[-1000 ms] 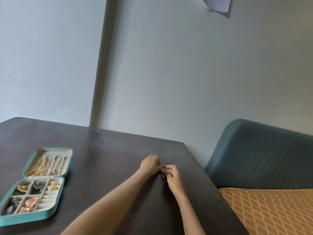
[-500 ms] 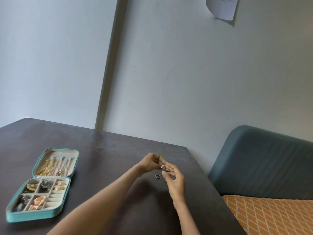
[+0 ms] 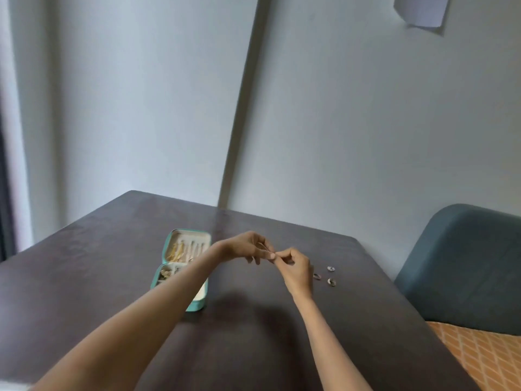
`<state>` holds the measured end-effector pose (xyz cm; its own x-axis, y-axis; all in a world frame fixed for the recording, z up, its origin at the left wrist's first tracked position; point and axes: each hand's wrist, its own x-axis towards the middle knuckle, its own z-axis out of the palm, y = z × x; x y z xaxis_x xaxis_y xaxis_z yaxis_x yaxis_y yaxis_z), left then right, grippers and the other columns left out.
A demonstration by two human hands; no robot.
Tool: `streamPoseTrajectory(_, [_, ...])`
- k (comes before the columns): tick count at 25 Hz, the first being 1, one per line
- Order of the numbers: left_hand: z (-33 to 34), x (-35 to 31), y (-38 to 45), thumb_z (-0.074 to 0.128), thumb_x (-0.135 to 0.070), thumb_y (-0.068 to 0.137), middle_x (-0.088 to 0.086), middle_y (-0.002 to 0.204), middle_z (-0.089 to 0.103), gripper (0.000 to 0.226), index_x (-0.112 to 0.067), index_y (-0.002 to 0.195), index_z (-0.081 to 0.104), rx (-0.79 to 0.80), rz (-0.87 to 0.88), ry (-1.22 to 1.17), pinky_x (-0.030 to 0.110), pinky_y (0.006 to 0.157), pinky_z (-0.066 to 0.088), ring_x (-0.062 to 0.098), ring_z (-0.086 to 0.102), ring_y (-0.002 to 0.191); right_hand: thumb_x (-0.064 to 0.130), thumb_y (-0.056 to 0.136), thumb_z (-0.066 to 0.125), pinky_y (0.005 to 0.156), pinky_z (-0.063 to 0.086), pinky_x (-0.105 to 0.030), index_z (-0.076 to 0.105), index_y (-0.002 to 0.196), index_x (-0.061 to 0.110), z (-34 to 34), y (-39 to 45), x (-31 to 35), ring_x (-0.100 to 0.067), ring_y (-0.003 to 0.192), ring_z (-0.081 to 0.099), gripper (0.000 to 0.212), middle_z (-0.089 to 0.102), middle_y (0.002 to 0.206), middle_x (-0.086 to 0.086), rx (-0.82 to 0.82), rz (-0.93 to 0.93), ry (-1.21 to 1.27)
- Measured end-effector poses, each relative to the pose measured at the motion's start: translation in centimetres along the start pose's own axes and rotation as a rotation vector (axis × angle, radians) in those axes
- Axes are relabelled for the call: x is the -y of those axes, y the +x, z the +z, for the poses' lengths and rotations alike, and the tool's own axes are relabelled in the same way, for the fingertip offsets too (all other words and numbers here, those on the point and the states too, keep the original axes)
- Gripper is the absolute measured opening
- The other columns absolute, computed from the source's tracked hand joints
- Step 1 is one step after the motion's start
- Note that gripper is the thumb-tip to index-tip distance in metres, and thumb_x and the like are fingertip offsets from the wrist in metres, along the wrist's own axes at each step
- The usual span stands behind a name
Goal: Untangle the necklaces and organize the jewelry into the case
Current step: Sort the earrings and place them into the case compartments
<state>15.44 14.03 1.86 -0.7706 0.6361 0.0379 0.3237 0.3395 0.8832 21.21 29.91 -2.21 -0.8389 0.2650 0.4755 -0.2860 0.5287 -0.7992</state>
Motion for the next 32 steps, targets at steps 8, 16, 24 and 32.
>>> streamPoseTrajectory(8, [-7.6,1.8,-8.8,0.074,-0.008,0.079,-0.009,0.060,0.064,0.006,-0.013,0.078,0.070,-0.078,-0.068,0.212,0.012,0.047,0.039,0.002,0.051,0.050,0.011,0.075,0.076,0.068,0.053,-0.030,0.066,0.076,0.015,7.2,-2.1,6.4,-0.011,0.067,0.061,0.011,0.068,0.074,0.000,0.391,0.025,0.150])
streamPoseTrajectory(16, [-7.9,4.2,-11.6,0.076,-0.020,0.077,-0.002,0.071,0.062,0.014,-0.010,0.087,0.074,-0.028,-0.182,0.376,0.022,0.063,0.042,0.006,0.051,0.063,0.004,0.077,0.074,0.066,0.048,-0.011,0.071,0.095,0.002,8.1,-3.5,7.7,0.001,0.068,0.061,0.019,0.069,0.079,0.000,0.676,-0.025,0.058])
streamPoseTrajectory(24, [-7.3,4.1,-10.4,0.074,-0.011,0.077,-0.006,0.075,0.054,0.025,-0.006,0.101,0.068,0.014,-0.199,0.642,0.006,0.050,0.035,0.005,0.048,0.064,0.014,0.072,0.079,0.067,0.039,-0.004,0.076,0.087,0.018,9.3,-4.1,6.5,0.010,0.064,0.055,0.016,0.070,0.078,0.007,0.628,-0.152,-0.167])
streamPoseTrajectory(32, [-6.8,4.3,-9.5,0.075,-0.015,0.075,-0.001,0.090,0.057,0.028,-0.012,0.101,0.067,0.032,-0.303,0.707,0.019,0.062,0.041,0.014,0.053,0.084,0.010,0.071,0.078,0.067,0.042,-0.007,0.076,0.083,0.015,9.2,-4.5,5.7,0.009,0.064,0.059,0.013,0.069,0.072,0.010,0.591,-0.156,-0.155])
